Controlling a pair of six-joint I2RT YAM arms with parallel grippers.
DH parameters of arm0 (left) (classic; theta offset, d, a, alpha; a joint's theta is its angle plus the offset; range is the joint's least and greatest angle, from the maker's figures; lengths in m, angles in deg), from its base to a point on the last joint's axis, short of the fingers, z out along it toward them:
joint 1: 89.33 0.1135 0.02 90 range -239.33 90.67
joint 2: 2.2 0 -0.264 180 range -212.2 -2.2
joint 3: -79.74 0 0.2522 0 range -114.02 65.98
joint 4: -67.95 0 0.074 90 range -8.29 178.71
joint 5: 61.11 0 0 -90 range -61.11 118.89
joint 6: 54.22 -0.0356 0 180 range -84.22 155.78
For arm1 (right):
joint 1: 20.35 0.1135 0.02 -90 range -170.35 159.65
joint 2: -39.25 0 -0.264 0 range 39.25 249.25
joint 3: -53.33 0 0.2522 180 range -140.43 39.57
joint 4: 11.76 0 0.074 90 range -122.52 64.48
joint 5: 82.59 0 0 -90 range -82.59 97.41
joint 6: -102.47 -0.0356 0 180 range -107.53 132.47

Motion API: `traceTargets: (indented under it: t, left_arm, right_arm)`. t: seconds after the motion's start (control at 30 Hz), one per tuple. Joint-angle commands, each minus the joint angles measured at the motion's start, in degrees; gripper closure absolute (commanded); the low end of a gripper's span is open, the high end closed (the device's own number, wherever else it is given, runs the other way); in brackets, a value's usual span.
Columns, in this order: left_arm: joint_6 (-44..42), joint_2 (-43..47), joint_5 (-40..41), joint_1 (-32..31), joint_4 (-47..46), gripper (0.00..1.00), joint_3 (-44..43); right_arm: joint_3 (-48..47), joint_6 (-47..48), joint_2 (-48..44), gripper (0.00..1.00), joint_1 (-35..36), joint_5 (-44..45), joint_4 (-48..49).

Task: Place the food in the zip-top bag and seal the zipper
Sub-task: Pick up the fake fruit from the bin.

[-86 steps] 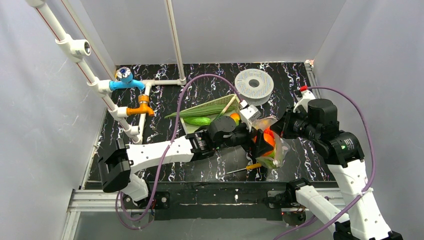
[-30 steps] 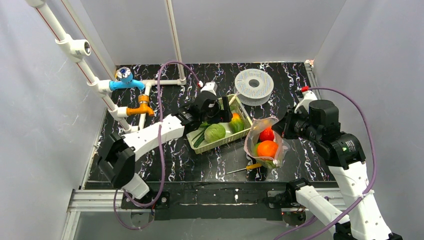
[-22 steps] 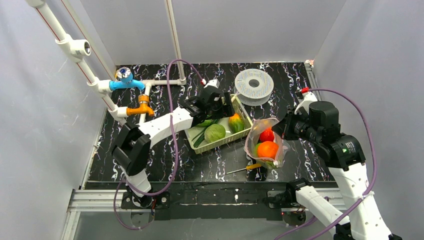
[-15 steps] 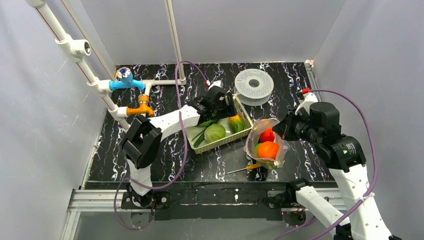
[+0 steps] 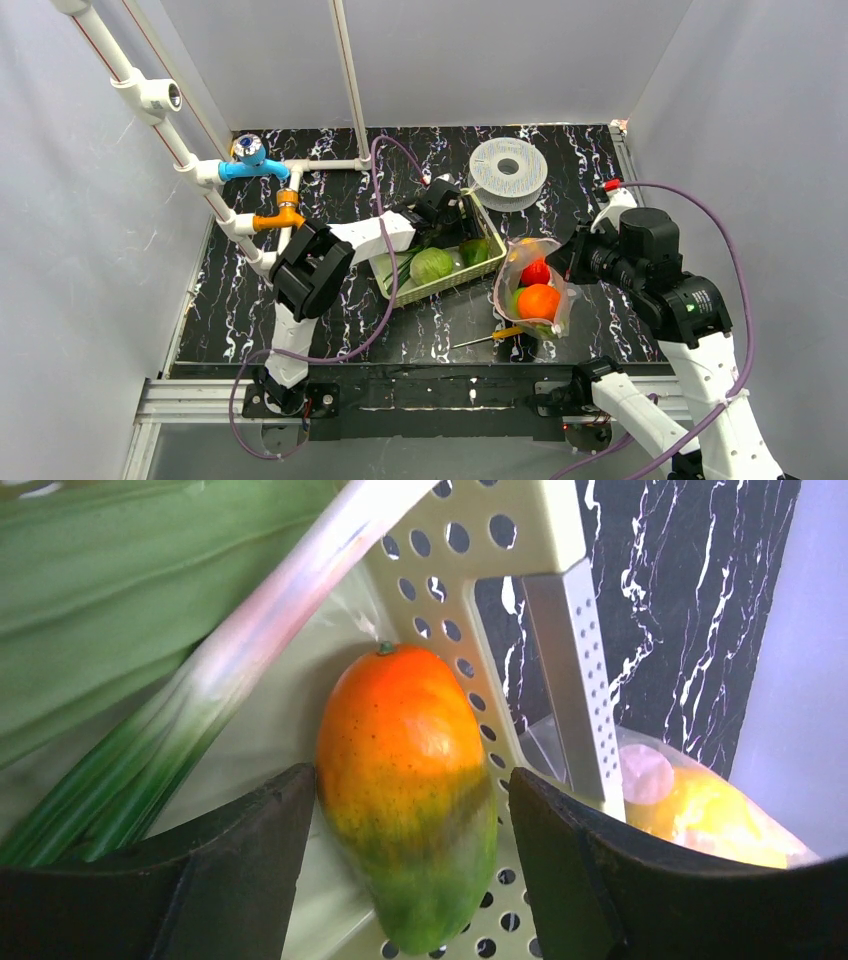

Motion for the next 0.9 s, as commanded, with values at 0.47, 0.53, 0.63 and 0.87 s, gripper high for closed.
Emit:
traceTargets:
  t: [0.47, 0.53, 0.63, 0.87]
  left_arm:
    - [-4.41, 5.73, -2.12, -0.08, -3.04, 0.79, -0.14]
    - [-5.7, 8.14, -1.44, -0.05, -2.8, 0.84, 0.22]
    - [-7.35, 11.93, 0.32, -0.04, -2.03, 0.88, 0.93]
    - [-9.54, 21.28, 4.71, 0.14, -0.78, 1.0, 3.38]
  right_arm:
    - [2.67, -0.58, -2.02, 0.99, -0.08, 0.25, 5.55]
    - [3.15, -0.65, -2.2, 0.99, -0.08, 0.13, 5.81]
    - [3.32, -0.67, -2.29, 0.99, -0.08, 0.34, 5.87]
    - [4.57, -0.69, -3.35, 0.99, -0.08, 0.44, 7.66]
